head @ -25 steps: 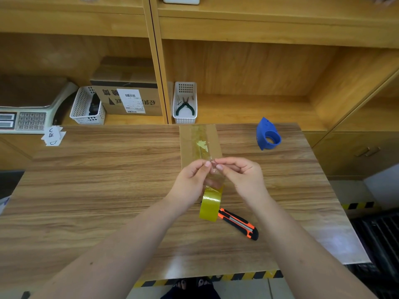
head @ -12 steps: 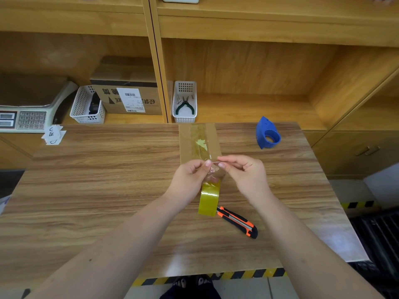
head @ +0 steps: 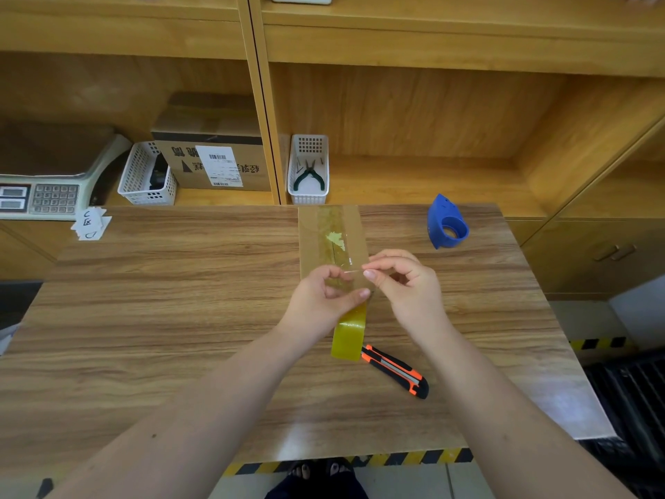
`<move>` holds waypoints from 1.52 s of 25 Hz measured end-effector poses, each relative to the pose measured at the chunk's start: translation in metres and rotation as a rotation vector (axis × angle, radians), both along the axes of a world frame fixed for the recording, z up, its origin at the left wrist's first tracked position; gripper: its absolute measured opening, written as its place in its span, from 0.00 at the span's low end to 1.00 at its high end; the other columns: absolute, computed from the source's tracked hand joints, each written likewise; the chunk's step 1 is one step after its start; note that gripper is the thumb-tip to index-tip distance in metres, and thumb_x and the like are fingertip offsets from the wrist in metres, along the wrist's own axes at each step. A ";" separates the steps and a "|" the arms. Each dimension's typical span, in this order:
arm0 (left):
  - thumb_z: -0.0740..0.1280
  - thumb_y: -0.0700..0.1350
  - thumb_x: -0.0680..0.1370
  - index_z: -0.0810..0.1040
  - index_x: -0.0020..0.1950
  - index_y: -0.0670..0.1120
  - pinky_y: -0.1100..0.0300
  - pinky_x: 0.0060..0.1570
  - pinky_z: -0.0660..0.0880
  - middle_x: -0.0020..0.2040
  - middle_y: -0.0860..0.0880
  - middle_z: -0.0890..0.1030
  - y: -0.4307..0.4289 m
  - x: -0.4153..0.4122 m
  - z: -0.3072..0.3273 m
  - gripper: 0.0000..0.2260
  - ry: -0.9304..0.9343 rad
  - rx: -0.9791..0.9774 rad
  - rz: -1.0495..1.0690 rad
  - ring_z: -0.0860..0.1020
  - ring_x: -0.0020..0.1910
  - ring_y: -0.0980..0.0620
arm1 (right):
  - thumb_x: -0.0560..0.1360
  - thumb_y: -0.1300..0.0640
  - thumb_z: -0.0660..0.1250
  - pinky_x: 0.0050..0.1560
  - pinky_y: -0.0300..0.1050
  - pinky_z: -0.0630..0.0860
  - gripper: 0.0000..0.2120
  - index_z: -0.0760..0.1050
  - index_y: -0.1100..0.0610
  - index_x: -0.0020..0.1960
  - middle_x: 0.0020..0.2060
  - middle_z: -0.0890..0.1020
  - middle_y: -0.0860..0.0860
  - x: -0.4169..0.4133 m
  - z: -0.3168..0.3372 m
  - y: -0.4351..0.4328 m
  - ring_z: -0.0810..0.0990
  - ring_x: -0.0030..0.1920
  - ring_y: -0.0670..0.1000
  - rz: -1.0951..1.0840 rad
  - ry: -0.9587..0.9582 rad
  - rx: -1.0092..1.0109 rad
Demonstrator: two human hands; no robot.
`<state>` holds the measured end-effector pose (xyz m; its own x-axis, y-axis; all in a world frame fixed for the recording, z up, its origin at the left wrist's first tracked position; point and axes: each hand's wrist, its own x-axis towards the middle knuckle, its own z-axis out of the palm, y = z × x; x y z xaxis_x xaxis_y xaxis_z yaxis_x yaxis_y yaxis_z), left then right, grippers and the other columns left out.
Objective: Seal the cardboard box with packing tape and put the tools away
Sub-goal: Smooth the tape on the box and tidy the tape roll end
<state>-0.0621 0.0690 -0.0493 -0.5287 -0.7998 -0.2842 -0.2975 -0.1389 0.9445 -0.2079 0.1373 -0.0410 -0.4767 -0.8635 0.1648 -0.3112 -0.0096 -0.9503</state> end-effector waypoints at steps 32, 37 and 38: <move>0.70 0.61 0.71 0.70 0.64 0.56 0.53 0.56 0.77 0.51 0.50 0.80 -0.012 0.017 0.016 0.25 -0.006 0.005 -0.003 0.79 0.52 0.52 | 0.72 0.64 0.71 0.45 0.38 0.77 0.08 0.82 0.52 0.43 0.38 0.84 0.46 0.001 0.027 -0.001 0.80 0.40 0.43 0.130 -0.090 0.045; 0.80 0.50 0.65 0.64 0.73 0.55 0.61 0.58 0.73 0.64 0.53 0.73 -0.006 0.016 0.000 0.40 -0.119 0.095 -0.205 0.72 0.64 0.57 | 0.72 0.66 0.71 0.40 0.40 0.78 0.07 0.82 0.55 0.44 0.36 0.83 0.49 0.003 0.038 -0.002 0.79 0.35 0.44 0.180 -0.144 0.039; 0.80 0.48 0.65 0.64 0.73 0.55 0.62 0.55 0.74 0.64 0.53 0.74 -0.006 0.015 0.000 0.40 -0.105 0.098 -0.216 0.72 0.63 0.58 | 0.72 0.66 0.71 0.41 0.41 0.78 0.07 0.82 0.55 0.44 0.36 0.83 0.50 0.002 0.041 -0.002 0.79 0.36 0.45 0.191 -0.140 0.031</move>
